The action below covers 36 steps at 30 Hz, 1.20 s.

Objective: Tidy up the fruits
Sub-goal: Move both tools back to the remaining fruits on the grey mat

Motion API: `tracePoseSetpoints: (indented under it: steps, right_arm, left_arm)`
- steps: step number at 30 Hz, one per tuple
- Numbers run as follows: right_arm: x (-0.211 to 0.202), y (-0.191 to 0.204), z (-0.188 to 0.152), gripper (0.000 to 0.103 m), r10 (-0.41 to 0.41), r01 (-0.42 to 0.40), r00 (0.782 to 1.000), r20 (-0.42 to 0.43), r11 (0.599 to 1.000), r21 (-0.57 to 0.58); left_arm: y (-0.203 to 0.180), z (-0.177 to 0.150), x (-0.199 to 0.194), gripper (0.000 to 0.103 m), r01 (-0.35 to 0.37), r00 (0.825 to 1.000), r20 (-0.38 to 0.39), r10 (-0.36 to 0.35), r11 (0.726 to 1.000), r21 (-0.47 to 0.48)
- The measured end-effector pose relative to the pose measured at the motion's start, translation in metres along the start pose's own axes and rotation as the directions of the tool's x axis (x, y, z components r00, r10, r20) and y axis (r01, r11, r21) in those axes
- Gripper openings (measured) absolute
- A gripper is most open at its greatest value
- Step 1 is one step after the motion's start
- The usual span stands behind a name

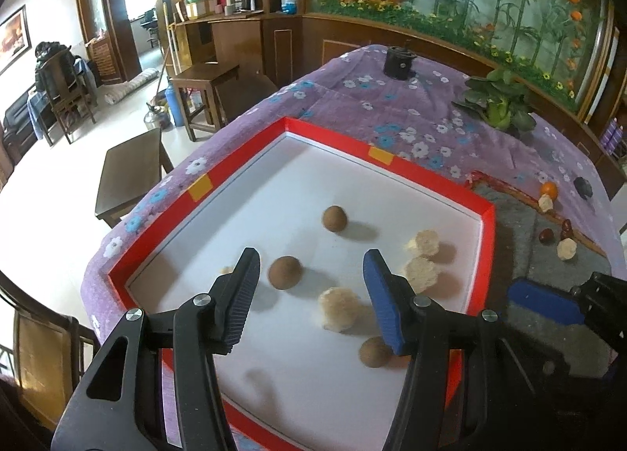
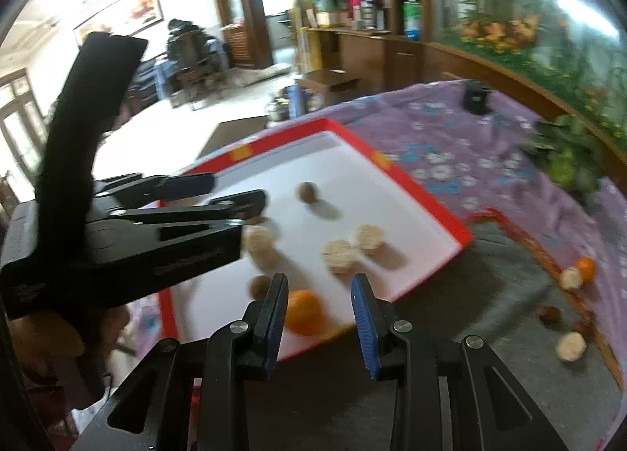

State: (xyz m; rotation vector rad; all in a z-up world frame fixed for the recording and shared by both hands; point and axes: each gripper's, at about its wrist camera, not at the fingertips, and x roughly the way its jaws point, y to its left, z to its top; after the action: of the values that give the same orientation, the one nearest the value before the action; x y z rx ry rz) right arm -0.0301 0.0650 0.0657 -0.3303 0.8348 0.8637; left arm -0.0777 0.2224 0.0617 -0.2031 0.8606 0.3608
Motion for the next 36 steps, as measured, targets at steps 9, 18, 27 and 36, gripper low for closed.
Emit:
tracePoseSetpoints:
  steps: [9, 18, 27, 36]
  right_arm:
    - [-0.019, -0.059, -0.032, 0.034, -0.153, 0.156, 0.988, -0.037, 0.982, 0.106]
    - [-0.046, -0.117, -0.074, 0.037, -0.284, 0.296, 0.955, -0.090, 0.933, 0.205]
    - [-0.071, -0.164, -0.107, 0.039, -0.332, 0.351, 0.936, -0.114, 0.890, 0.290]
    - [-0.080, -0.194, -0.128, 0.040, -0.344, 0.369, 0.929, -0.134, 0.865, 0.339]
  left_arm:
    - [-0.054, -0.002, -0.002, 0.055, 0.072, 0.997, -0.011, -0.071, 0.994, 0.083]
    - [-0.122, -0.005, 0.002, 0.055, 0.158, 0.987, -0.050, -0.152, 0.972, 0.174]
    - [-0.173, -0.011, 0.005, 0.055, 0.207, 0.978, -0.090, -0.191, 0.948, 0.242]
    - [-0.202, -0.016, 0.012, 0.055, 0.230, 0.971, -0.128, -0.201, 0.932, 0.279]
